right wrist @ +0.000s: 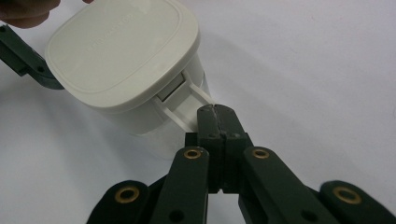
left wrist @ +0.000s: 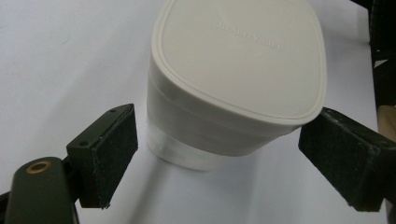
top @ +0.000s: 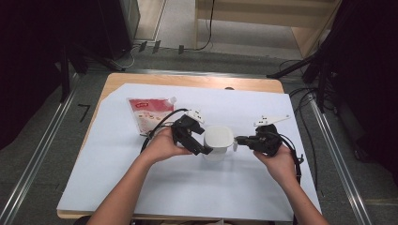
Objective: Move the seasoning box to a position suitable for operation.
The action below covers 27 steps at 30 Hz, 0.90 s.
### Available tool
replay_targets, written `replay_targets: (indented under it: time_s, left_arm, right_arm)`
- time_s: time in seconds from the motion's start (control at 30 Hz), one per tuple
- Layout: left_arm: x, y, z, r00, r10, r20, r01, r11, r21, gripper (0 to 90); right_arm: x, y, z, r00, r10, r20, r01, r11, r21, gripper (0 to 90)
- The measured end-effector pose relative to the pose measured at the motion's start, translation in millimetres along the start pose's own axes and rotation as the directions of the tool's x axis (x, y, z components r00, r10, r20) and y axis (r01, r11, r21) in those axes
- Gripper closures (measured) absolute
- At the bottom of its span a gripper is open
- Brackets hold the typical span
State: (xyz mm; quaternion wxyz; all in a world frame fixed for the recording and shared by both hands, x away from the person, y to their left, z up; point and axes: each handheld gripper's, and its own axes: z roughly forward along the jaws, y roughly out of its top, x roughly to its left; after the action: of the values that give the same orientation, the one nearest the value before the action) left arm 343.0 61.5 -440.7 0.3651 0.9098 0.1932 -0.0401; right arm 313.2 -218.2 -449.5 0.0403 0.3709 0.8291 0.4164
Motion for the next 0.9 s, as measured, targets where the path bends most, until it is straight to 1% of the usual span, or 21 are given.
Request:
replay_targets:
  time_s: [0.03,0.1,0.17,0.27,0.37,0.47,0.67,0.73,0.9]
  left_arm:
    - [0.1,0.3,1.0,1.0,-0.002,0.006,0.002,1.0,0.003,12.6]
    - [-1.1,0.6,3.6,1.0,-0.004,-0.003,0.004,1.0,-0.003,12.7]
    - [-2.5,0.9,5.1,0.9998,0.015,-0.011,-0.015,0.9999,0.0,13.4]
    - [-2.8,1.4,7.2,1.0,0.006,-0.004,-0.006,1.0,-0.007,14.6]
    - [-3.0,2.5,6.8,1.0,-0.003,0.0,0.003,1.0,-0.004,15.0]
    - [-3.7,3.3,5.9,1.0,0.005,-0.006,-0.005,1.0,-0.003,15.3]
    - [-4.6,4.4,5.1,0.9999,0.002,-0.012,-0.002,1.0,0.0,15.6]
    - [-5.5,4.7,4.5,0.9998,0.011,-0.014,-0.011,0.9999,0.004,15.9]
    - [-5.8,5.2,3.8,0.9998,0.01,-0.016,-0.01,0.9999,0.007,16.3]
  right_arm:
    - [0.1,-0.1,0.0,1.0,-0.001,0.001,0.001,1.0,0.0,90.0]
    - [0.0,-0.3,0.1,1.0,0.001,-0.001,-0.001,1.0,-0.001,90.0]
    - [0.0,-0.6,0.1,1.0,0.002,0.0,-0.002,1.0,-0.001,90.0]
    - [0.8,-0.9,0.0,1.0,-0.001,0.005,0.001,1.0,0.001,90.0]
    - [1.0,-1.3,0.0,1.0,-0.002,0.01,0.002,1.0,0.0,90.0]
    - [1.1,-1.7,-0.1,0.9999,-0.003,0.012,0.003,1.0,0.002,90.0]
    - [1.7,-2.8,0.5,0.9999,-0.001,0.017,0.001,1.0,0.01,90.0]
    - [1.4,-3.2,0.9,0.9998,-0.001,0.018,0.001,1.0,0.011,90.0]
    - [1.5,-3.2,1.0,0.9998,-0.002,0.018,0.002,1.0,0.012,90.0]
